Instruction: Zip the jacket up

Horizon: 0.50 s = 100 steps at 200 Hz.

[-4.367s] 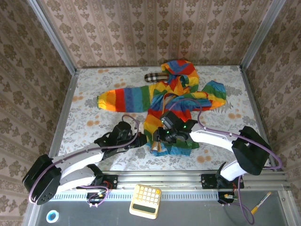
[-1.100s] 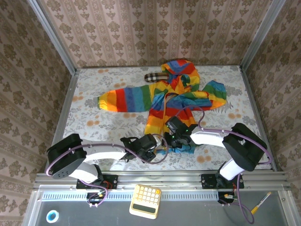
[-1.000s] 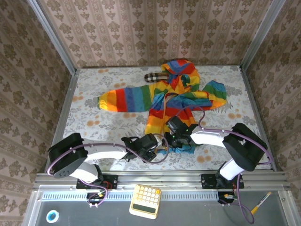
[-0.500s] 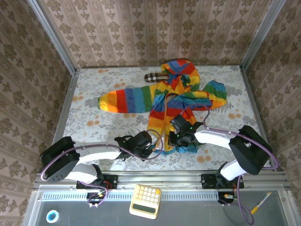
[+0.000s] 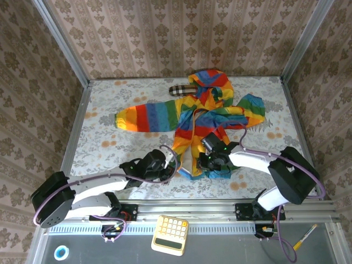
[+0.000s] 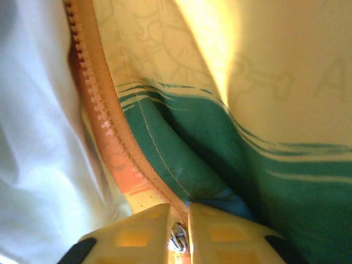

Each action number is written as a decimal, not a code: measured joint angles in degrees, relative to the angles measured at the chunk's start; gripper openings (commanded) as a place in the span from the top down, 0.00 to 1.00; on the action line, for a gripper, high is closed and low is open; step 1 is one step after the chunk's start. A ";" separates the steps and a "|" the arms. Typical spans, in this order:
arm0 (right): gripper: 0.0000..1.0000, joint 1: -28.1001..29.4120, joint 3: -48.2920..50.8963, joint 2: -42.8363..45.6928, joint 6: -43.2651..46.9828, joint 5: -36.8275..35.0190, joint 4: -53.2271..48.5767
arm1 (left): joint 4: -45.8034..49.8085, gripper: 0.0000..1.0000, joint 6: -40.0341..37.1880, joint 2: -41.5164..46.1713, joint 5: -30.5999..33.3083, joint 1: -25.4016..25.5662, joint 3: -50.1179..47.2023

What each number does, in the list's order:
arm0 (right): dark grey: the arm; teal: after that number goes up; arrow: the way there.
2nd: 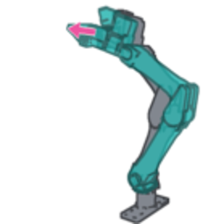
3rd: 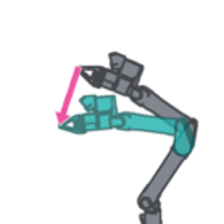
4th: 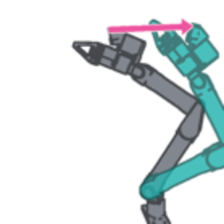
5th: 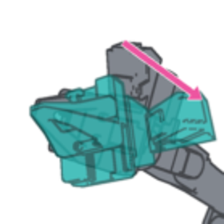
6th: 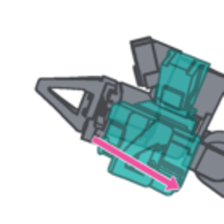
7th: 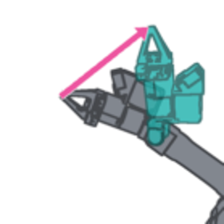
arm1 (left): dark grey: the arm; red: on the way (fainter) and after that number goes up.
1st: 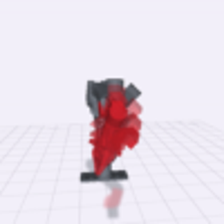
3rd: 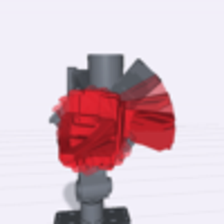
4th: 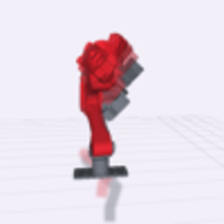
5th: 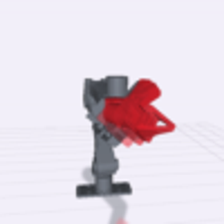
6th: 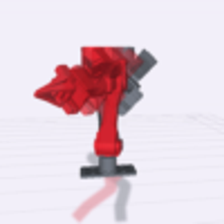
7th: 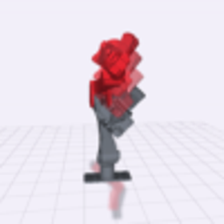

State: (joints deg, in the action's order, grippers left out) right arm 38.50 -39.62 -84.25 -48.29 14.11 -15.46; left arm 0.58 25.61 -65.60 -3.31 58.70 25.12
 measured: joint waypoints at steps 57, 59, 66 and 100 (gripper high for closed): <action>0.62 0.00 0.44 11.65 -0.79 -0.13 -0.07 | -4.15 1.00 2.32 -2.21 -1.84 -0.35 -1.42; 0.62 0.00 0.39 11.72 -0.90 -0.09 0.04 | -4.26 1.00 2.34 -2.32 -1.90 -0.35 -1.42; 0.62 0.00 0.31 11.72 -1.22 0.09 0.42 | -4.50 1.00 2.56 -2.62 -2.10 -0.35 -1.42; 0.62 0.85 -0.81 7.19 -2.51 3.15 4.39 | -5.81 1.00 3.30 -2.97 -2.62 -0.44 -1.42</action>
State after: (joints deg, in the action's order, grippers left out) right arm 39.35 -40.42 -77.06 -50.81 17.26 -11.07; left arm -5.23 28.91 -68.58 -5.93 58.26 23.70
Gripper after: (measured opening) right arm 0.383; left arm 0.039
